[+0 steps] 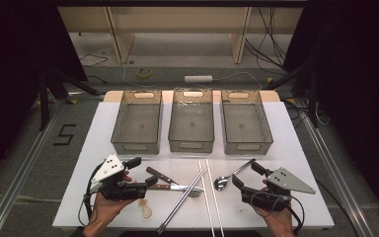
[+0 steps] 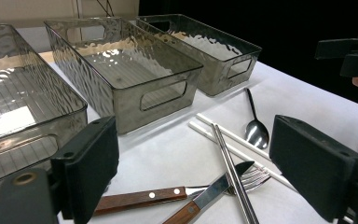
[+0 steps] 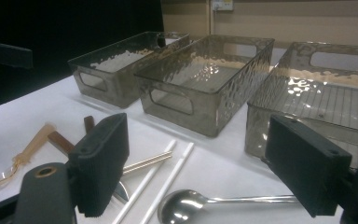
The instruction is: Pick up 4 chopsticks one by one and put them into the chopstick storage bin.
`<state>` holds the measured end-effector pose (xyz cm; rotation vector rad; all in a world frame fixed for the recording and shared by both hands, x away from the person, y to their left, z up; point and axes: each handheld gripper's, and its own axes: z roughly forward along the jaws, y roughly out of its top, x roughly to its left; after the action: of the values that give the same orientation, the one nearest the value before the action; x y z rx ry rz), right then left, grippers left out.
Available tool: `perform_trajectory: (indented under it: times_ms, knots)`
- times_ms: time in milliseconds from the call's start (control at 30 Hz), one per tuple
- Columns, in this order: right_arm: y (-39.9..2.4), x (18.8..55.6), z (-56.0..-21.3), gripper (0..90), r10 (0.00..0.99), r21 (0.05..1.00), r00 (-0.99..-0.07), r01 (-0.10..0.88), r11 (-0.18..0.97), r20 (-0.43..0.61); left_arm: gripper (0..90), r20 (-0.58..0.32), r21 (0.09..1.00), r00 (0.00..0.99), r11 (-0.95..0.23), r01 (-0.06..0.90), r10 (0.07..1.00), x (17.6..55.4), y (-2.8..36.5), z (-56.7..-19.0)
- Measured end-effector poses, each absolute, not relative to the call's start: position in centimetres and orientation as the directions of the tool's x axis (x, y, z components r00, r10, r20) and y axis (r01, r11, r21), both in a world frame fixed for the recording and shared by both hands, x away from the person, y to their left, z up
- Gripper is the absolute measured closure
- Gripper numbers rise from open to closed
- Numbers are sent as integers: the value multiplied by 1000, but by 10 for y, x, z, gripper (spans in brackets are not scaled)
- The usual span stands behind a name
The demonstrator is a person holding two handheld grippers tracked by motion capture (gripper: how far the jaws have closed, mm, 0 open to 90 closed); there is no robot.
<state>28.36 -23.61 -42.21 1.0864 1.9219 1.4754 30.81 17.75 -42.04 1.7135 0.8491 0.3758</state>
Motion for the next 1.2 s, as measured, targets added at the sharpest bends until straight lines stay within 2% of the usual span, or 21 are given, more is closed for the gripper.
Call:
perform_trajectory:
  times_ms: [367,600,800,1133,1200]
  knots:
    - [-236,284,-422,228,820,948,-566,300,107,87,155,-181,921,682,-121,369,708,310,174,-421]
    - [-235,284,-422,230,821,947,-565,300,114,80,172,-199,890,665,-151,430,720,311,168,-417]
    - [-235,285,-422,233,820,944,-567,306,122,78,199,-204,840,671,-225,494,713,310,154,-417]
    - [-234,285,-423,242,816,942,-572,310,128,77,308,-226,726,665,-332,602,712,315,135,-426]
    - [-234,286,-423,243,816,941,-573,312,132,75,376,-228,691,663,-362,626,713,316,128,-431]
